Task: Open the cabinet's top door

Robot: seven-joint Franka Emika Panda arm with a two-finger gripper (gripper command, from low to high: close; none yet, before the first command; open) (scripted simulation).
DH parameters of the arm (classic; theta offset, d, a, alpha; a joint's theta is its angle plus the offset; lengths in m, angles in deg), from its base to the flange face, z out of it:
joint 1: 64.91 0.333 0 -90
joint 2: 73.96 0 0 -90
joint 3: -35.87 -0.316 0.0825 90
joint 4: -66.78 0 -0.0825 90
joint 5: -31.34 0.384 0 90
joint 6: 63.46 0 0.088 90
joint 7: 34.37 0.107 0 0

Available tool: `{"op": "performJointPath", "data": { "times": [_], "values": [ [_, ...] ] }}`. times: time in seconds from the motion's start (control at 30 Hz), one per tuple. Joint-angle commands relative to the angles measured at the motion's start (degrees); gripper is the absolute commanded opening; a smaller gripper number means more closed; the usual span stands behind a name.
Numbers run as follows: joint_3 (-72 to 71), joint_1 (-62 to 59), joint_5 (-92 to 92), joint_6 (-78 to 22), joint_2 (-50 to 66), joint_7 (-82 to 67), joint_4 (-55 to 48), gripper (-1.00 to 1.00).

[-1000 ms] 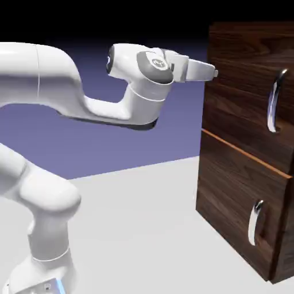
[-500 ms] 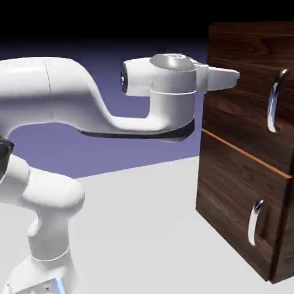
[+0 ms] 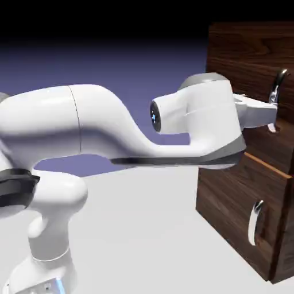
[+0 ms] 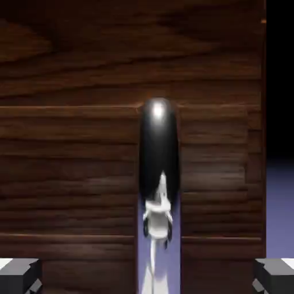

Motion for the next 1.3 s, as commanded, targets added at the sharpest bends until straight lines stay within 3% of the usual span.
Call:
{"op": "performJointPath", "data": {
  "times": [0.0,0.13,0.17,0.87,1.27],
  "values": [
    [1.2,1.9,0.0,-0.2,0.5,0.0,-1.4,0.0],
    [5.0,8.3,-0.2,-0.9,2.1,0.0,-5.9,0.0],
    [5.0,8.3,-0.2,-0.9,2.1,0.0,-5.9,-1.0],
    [-25.5,-33.3,15.9,-16.6,6.1,2.5,21.8,-1.0],
    [-48.5,-57.3,37.0,-22.7,-1.1,-4.2,36.0,-1.0]
  ]
}}
